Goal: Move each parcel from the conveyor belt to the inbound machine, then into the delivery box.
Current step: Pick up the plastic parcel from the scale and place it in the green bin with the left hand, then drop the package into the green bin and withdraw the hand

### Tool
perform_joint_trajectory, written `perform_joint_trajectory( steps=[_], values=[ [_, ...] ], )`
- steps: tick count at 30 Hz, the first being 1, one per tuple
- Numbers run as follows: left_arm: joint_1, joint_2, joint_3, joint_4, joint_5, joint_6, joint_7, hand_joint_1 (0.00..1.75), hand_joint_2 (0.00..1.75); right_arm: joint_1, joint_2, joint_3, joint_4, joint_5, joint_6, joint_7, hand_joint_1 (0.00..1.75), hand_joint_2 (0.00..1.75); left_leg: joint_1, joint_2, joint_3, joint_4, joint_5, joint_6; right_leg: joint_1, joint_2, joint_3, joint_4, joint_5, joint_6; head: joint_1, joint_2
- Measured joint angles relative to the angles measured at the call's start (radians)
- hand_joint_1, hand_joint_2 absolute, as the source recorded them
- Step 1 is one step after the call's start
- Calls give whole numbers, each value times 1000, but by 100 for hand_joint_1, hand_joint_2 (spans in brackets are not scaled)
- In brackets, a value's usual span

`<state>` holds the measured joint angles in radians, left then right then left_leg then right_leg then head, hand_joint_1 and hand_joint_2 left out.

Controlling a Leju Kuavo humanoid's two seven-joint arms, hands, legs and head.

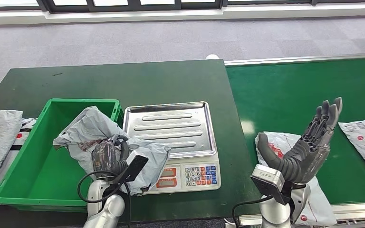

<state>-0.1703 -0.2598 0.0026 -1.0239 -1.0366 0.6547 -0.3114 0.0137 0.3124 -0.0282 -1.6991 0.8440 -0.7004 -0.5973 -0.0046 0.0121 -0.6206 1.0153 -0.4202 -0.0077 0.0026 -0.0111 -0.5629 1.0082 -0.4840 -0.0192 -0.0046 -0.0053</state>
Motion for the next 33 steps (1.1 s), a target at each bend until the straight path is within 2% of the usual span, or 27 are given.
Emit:
perform_joint_trajectory(
  steps=[5,10,12,16,22,26,33],
  values=[
    [13,-3,14,-43,-25,27,-30,175,175,-1,0,0,7,3,0,1,0,175,0,0,-1,0,0,0,0,0,-1,0,0,0,0,0],
    [46,-12,98,-244,1,44,-195,175,175,-2,0,0,14,13,0,15,0,175,0,0,-1,0,0,-1,1,1,-2,0,0,-1,0,0],
    [55,-13,127,-321,18,46,-230,175,175,-2,0,0,15,15,0,15,0,175,1,0,-1,0,0,-1,1,0,-2,0,-1,-1,0,0],
    [66,-14,161,-412,25,46,-239,175,175,-3,0,0,17,15,0,15,0,175,1,0,-2,0,0,-1,1,0,-2,0,-1,-1,0,0],
    [74,-14,186,-471,28,46,-243,175,175,-3,0,0,19,15,0,15,0,175,0,0,-2,0,0,-1,0,0,-2,0,-1,-1,0,0],
    [79,-13,208,-556,43,46,-273,175,175,-3,0,0,23,16,0,18,0,175,0,0,-2,0,0,-1,0,0,-2,0,-1,-1,0,0],
    [65,-13,230,-669,50,46,-287,175,175,-3,0,0,23,25,0,33,0,175,0,0,-2,0,0,-1,0,0,-3,0,-1,-1,0,0]
  ],
)
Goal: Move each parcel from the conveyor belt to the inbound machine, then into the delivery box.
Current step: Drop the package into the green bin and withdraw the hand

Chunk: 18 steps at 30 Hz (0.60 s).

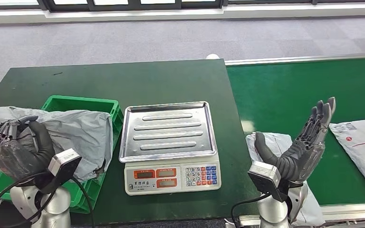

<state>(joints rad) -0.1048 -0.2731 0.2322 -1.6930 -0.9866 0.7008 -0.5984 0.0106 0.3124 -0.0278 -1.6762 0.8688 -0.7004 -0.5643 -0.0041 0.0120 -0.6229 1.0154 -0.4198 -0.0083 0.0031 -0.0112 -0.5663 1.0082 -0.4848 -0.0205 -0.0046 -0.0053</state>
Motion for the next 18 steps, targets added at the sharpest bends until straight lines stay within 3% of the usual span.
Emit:
perform_joint_trajectory(
  steps=[5,6,9,10,18],
  values=[
    [-83,-5,11,37,-94,-1,58,173,175,0,0,0,0,-3,0,3,0,175,0,-2,0,0,0,0,0,-2,0,0,0,0,0,0],
    [-109,-9,16,76,-135,-1,88,154,175,0,0,0,0,-2,0,5,0,175,0,-2,0,0,1,1,0,-3,1,0,0,0,0,0],
    [-190,-19,38,249,-250,-3,183,24,175,-1,0,0,1,0,0,10,0,175,0,-4,0,0,2,1,0,-4,2,0,2,1,0,0],
    [-210,-21,47,304,-269,-4,200,0,175,-1,0,0,2,0,0,10,0,175,0,-4,0,0,2,1,0,-4,2,0,2,1,0,0],
    [-290,-39,115,546,-262,-3,172,0,175,-1,0,0,10,2,0,-2,0,175,-1,-3,-1,0,2,0,-1,-2,1,0,3,2,0,0]
  ],
)
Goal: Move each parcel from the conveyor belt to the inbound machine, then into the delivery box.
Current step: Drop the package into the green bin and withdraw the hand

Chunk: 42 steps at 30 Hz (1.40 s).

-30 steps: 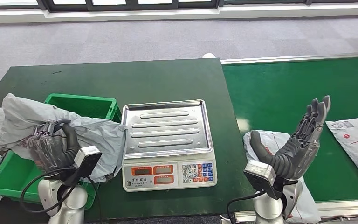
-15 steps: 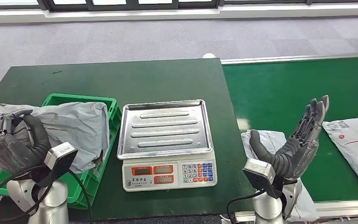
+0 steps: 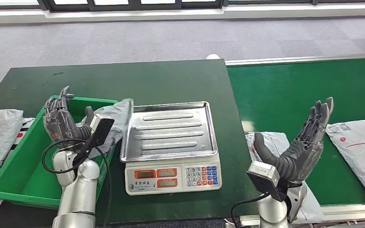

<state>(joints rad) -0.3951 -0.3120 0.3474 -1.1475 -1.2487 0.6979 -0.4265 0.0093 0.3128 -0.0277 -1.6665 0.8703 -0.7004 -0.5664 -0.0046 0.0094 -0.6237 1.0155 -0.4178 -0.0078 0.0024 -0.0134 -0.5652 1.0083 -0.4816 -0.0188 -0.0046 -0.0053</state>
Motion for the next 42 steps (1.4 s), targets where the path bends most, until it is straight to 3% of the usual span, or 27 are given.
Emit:
perform_joint_trajectory(
  steps=[10,19,22,26,30,33,36,37,40,42],
  values=[
    [-15,-27,95,21,78,2,-93,0,175,0,0,0,4,38,0,19,0,175,0,0,-1,0,0,0,0,0,-1,0,-1,0,0,0],
    [-16,-31,114,16,85,2,-98,0,175,0,0,0,4,42,0,20,0,175,0,0,-1,0,0,0,0,0,-1,0,-1,0,0,0],
    [-12,-30,121,1,150,2,-142,0,175,0,0,0,3,73,0,51,0,175,0,0,-1,0,0,0,0,0,0,0,0,0,0,0],
    [25,-29,127,-125,422,2,-257,0,175,0,0,-3,-15,191,0,161,0,175,0,1,-1,0,0,0,0,1,-1,0,-1,0,0,0],
    [80,-21,93,-319,607,3,-273,0,175,3,0,-55,-34,248,-1,194,0,175,1,-2,-2,0,0,0,1,-1,-1,0,-2,-1,0,0],
    [134,-8,21,-484,699,3,-276,0,175,1,0,-138,-42,315,-2,228,0,175,1,-2,-2,0,-1,0,1,-2,-1,0,-2,0,0,0],
    [193,16,-125,-629,798,2,-277,0,175,0,0,-235,-49,420,-2,310,0,44,0,-4,-2,0,-2,2,0,-3,-2,0,-3,1,0,0],
    [219,27,-189,-668,829,2,-277,0,175,-1,0,-272,-49,431,-2,310,0,44,-1,-4,-2,0,-2,3,-1,-4,-1,0,-4,2,0,0],
    [301,59,-366,-756,909,2,-277,0,175,-12,1,-403,-40,419,-2,259,0,175,-3,-4,-2,0,-3,4,-2,-4,-1,0,-4,3,0,0],
    [338,82,-454,-789,954,-1,-276,0,175,-13,3,-476,-31,426,-2,259,0,175,-3,-4,-2,1,-3,5,-3,-4,0,0,-3,4,0,0]
  ],
)
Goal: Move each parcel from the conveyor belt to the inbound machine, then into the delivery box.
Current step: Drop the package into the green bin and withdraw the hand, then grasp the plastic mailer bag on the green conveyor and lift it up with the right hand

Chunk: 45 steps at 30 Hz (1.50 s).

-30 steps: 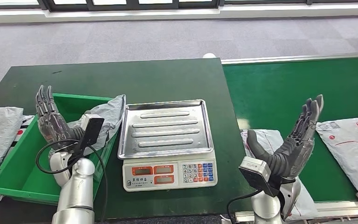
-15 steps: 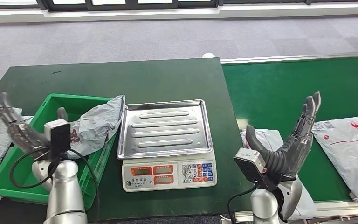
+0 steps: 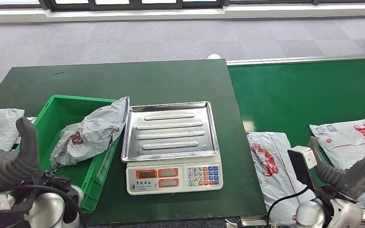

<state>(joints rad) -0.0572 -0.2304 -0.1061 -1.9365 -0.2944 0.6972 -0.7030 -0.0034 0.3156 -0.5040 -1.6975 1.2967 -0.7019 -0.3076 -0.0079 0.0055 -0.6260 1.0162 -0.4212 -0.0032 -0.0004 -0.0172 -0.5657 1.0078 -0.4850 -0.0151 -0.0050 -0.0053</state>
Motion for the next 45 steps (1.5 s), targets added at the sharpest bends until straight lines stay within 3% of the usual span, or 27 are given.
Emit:
perform_joint_trajectory(
  steps=[4,7,12,15,24,30,37,42,45],
  values=[
    [32,61,-148,-17,112,-49,1,0,175,3,3,-70,28,109,0,92,0,175,0,0,0,0,0,0,0,0,0,0,0,0,0,0],
    [43,85,-229,-16,154,-141,1,0,175,4,4,-109,49,133,0,117,0,175,0,0,1,0,0,0,0,1,0,0,0,0,0,0],
    [81,92,-297,-14,212,-404,1,0,175,1,8,-167,128,212,0,190,0,175,0,2,1,0,0,0,0,2,0,0,0,0,0,0],
    [103,91,-318,-12,209,-465,1,0,175,-2,8,-177,200,236,0,254,0,175,0,2,1,0,0,0,0,3,0,0,0,0,0,0],
    [125,92,-355,-7,195,-457,1,0,175,-16,6,-196,356,221,0,291,0,175,1,2,1,0,0,0,1,3,0,0,-1,0,0,0],
    [125,104,-397,7,167,-363,2,0,175,-45,-6,-205,512,217,0,324,0,175,1,2,1,0,0,0,1,3,0,0,0,0,0,0],
    [125,111,-413,10,160,-328,1,0,175,-56,-13,-205,563,194,7,312,0,175,1,2,1,0,0,0,1,3,0,0,0,0,0,0],
    [124,156,-512,39,145,-211,1,0,175,-135,-51,-193,834,159,119,291,0,175,1,2,1,0,0,0,0,3,0,0,0,0,0,0],
    [123,164,-528,50,141,-198,1,0,175,-150,-61,-189,879,159,138,299,0,175,1,2,1,0,0,0,0,3,0,0,0,0,0,0]
  ],
)
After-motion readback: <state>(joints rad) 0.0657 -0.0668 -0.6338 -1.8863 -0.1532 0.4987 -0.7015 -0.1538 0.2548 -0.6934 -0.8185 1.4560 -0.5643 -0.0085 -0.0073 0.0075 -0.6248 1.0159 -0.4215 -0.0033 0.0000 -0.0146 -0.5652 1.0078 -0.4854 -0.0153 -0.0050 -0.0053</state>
